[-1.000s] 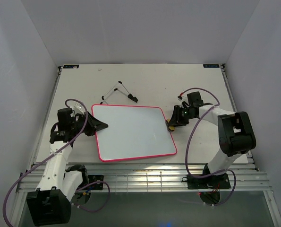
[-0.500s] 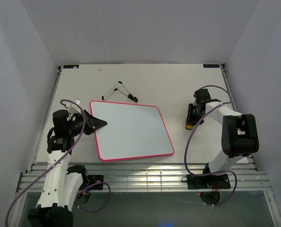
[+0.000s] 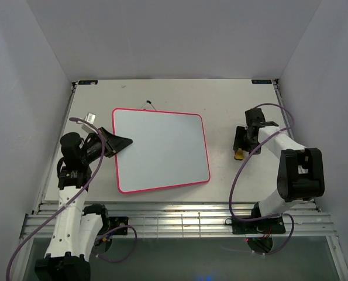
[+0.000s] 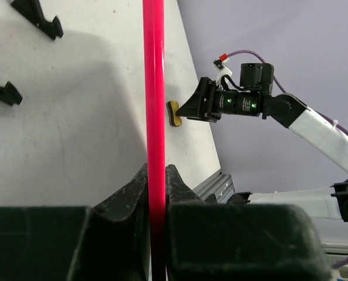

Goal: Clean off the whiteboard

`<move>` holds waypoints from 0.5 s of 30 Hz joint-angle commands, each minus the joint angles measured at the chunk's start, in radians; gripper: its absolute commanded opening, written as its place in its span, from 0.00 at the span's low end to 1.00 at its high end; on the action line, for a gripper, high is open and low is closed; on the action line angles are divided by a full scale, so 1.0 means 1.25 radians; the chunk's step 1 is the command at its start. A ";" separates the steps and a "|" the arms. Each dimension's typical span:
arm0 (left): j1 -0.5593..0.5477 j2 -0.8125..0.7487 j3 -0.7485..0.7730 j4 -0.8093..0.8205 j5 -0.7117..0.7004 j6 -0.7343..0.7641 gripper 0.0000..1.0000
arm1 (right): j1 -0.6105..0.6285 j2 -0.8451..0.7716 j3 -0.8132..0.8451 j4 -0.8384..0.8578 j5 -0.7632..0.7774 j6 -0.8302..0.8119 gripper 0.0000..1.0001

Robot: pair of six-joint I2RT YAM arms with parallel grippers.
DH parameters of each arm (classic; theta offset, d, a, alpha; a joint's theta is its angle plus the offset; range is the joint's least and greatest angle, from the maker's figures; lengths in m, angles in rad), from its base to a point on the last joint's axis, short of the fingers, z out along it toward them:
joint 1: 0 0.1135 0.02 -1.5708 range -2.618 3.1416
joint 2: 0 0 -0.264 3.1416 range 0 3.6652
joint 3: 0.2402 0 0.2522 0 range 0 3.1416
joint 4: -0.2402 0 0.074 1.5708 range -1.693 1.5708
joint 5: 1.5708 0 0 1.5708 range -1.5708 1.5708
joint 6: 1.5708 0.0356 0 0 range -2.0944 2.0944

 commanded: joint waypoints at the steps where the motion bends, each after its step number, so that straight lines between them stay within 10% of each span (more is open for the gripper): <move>1: 0.002 0.013 0.059 0.239 0.075 -0.085 0.00 | -0.003 -0.087 0.047 -0.031 -0.014 0.006 0.69; 15: 0.002 0.224 0.225 0.524 0.031 -0.036 0.00 | -0.002 -0.417 -0.023 0.008 -0.188 0.006 0.71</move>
